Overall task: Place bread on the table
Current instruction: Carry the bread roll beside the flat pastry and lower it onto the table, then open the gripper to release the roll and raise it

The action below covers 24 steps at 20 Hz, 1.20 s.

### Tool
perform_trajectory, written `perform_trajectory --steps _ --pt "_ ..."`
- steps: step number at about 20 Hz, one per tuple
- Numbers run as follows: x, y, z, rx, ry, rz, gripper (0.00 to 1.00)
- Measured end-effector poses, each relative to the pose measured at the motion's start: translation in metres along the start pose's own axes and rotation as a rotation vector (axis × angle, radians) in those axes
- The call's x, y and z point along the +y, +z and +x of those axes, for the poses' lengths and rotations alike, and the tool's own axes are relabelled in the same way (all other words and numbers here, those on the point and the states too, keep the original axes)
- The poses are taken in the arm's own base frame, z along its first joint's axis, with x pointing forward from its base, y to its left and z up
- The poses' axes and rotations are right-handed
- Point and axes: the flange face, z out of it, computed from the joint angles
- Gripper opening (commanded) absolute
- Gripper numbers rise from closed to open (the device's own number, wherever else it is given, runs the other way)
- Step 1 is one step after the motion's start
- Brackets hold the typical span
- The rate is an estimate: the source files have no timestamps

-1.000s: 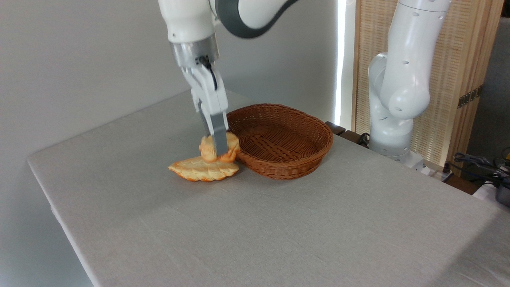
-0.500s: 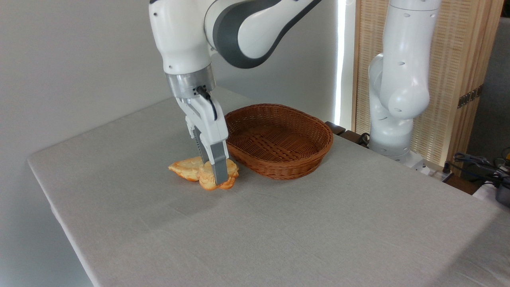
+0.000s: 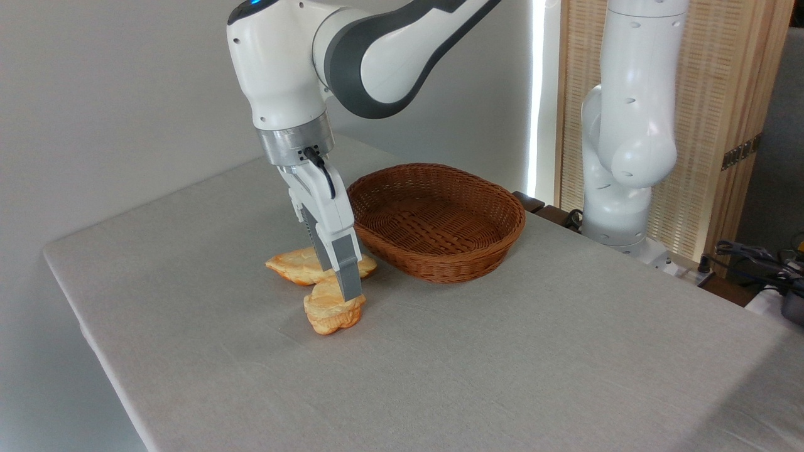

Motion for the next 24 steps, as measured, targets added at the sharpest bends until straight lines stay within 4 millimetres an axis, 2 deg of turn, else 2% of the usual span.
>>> perform_trajectory --steps 2,3,6,8,11,13,14,19,24 --pt "-0.005 -0.009 0.0 0.014 -0.028 0.013 1.0" --pt "-0.01 -0.02 0.0 0.032 -0.059 0.028 1.0" --pt "-0.038 -0.073 -0.009 0.118 -0.175 0.097 1.0" --pt "-0.06 -0.107 -0.026 0.181 -0.255 0.129 1.0" --pt "-0.095 -0.132 -0.069 0.258 -0.378 0.122 1.0" --pt "-0.11 -0.135 -0.092 0.285 -0.436 0.11 1.0" --pt "-0.113 -0.135 -0.096 0.289 -0.447 0.105 1.0" --pt "-0.106 -0.129 -0.079 0.287 -0.44 0.089 1.0" --pt "-0.108 -0.127 -0.081 0.286 -0.457 0.078 1.0"
